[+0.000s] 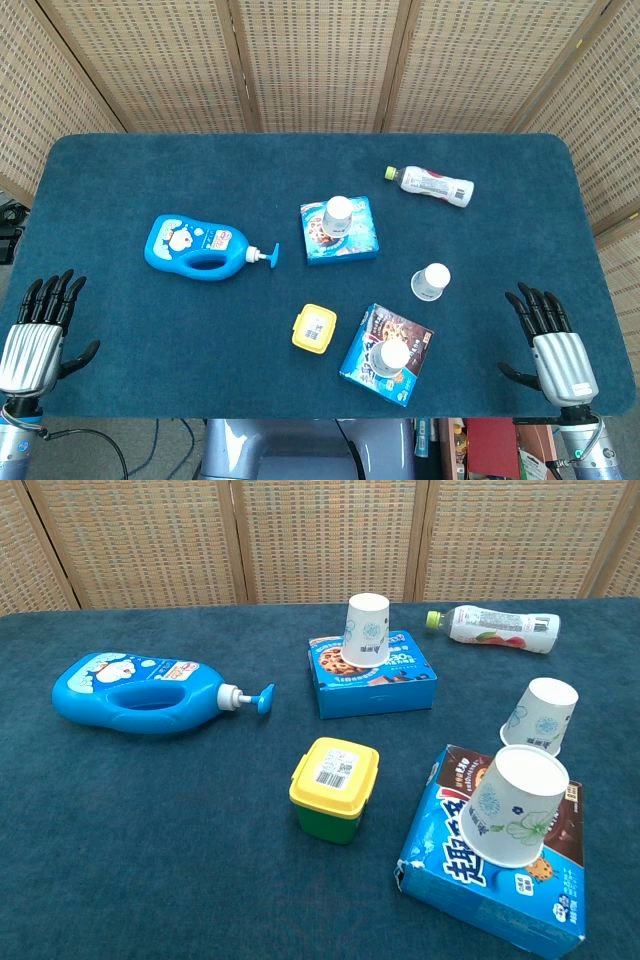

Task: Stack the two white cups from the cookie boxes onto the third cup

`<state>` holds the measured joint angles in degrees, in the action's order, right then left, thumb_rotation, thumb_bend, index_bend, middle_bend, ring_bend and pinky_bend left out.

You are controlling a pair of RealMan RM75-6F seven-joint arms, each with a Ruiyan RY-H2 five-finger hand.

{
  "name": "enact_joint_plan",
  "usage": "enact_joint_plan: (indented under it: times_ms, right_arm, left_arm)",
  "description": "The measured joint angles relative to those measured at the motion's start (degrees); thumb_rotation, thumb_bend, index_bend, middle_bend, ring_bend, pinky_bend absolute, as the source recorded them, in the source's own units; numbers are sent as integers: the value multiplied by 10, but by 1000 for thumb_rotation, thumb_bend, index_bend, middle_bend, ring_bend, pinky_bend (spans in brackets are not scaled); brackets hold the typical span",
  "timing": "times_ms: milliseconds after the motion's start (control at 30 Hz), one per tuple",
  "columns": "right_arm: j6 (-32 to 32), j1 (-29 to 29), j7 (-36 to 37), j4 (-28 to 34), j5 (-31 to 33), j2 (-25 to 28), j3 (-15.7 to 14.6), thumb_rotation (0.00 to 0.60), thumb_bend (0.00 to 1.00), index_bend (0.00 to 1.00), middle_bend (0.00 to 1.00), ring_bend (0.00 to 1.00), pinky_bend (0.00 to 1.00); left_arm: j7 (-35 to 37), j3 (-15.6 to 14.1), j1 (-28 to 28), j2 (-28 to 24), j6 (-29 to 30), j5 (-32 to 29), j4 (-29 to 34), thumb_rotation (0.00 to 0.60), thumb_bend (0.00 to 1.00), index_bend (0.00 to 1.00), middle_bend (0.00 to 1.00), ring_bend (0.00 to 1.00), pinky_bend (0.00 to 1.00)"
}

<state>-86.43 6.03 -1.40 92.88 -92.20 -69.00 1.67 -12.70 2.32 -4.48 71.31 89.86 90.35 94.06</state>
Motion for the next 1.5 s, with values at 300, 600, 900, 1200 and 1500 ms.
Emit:
enact_joint_plan:
  times_ms: [300,600,900,1200,1500]
  right_arm:
    - [1,0,0,2,-1,1,-1,600,126,59,0,0,0]
    - [-1,0,-1,7,-3,2,0,600,126,59,0,0,0]
    - [-2,1,3,15,-3,3,1,600,126,193,5,0,0]
    - [-2,7,33,68,-16,27,4,600,125,316,80,0,0]
    - [38,26,23,156,-30,51,-4,600,125,340,71,0,0]
  left_arm:
    - [0,-1,1,-1,1,1,1,600,252,0,0,0,0]
    - [4,1,1,-1,2,0,0,600,251,0,0,0,0]
    - [8,2,-1,-2,-2,-3,-1,600,251,0,0,0,0]
    - [10,3,-1,-2,-1,-3,1,600,251,0,0,0,0]
    - [16,4,-2,-4,-2,-4,1,600,252,0,0,0,0]
